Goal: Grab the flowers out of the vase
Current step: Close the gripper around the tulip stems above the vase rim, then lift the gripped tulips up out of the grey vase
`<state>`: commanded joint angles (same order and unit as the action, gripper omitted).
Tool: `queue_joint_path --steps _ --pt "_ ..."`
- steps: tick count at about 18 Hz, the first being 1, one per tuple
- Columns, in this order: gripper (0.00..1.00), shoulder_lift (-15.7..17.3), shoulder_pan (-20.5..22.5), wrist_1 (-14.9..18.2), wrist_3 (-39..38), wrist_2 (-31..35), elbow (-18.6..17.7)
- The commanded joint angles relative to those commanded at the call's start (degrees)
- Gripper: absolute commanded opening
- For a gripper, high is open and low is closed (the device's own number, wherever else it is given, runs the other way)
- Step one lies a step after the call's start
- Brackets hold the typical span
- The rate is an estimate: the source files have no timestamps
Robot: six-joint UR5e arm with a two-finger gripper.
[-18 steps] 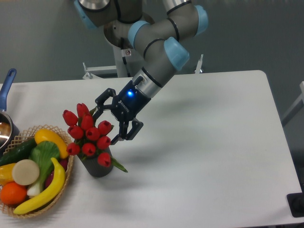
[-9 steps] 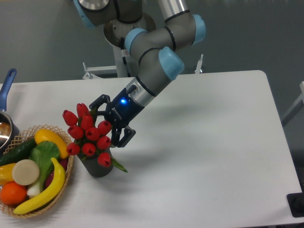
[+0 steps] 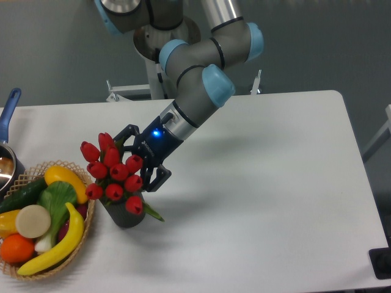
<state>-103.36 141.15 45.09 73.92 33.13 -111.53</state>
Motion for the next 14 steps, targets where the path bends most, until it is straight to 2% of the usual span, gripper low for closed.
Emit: queue_joint_path --steps 8,14 --pt "0.36 0.0 -0.4 0.0 -0.4 -0.7 0.1" --pt "0.32 0.1 -0.3 0.1 -0.5 -2.1 0.1"
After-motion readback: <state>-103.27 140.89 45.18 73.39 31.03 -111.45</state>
